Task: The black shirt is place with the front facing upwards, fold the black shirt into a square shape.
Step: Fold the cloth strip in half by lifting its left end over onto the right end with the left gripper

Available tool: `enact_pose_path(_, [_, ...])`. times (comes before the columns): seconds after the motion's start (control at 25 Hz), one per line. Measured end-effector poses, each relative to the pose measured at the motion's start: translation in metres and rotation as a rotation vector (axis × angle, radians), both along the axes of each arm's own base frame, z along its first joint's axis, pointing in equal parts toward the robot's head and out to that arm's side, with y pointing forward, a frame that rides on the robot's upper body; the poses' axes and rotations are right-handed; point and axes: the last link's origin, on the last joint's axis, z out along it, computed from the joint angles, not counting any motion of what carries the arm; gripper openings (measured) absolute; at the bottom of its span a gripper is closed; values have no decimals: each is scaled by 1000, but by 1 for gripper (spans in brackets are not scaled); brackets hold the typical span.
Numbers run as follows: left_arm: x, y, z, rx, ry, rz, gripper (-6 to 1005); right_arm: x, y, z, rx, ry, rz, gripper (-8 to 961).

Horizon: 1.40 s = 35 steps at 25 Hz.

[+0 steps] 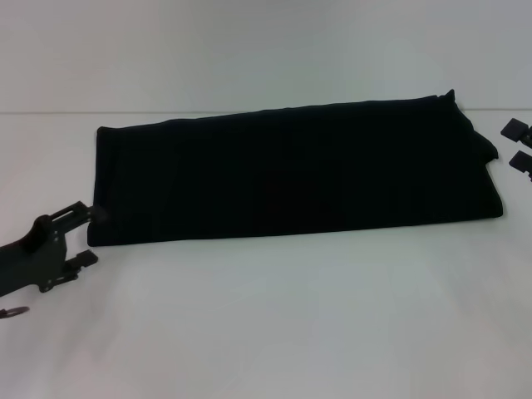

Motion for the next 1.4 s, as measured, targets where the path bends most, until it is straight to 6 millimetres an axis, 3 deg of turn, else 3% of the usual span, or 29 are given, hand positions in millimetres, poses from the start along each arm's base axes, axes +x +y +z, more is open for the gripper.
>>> enact_pose_path(0.68, [-4, 12, -13, 36, -25, 90, 838, 2, -1, -2, -1, -5, -6, 927])
enact_pose_path(1.4, [29, 58, -25, 50, 37, 3, 821, 0, 2, 0, 7, 1, -1, 927])
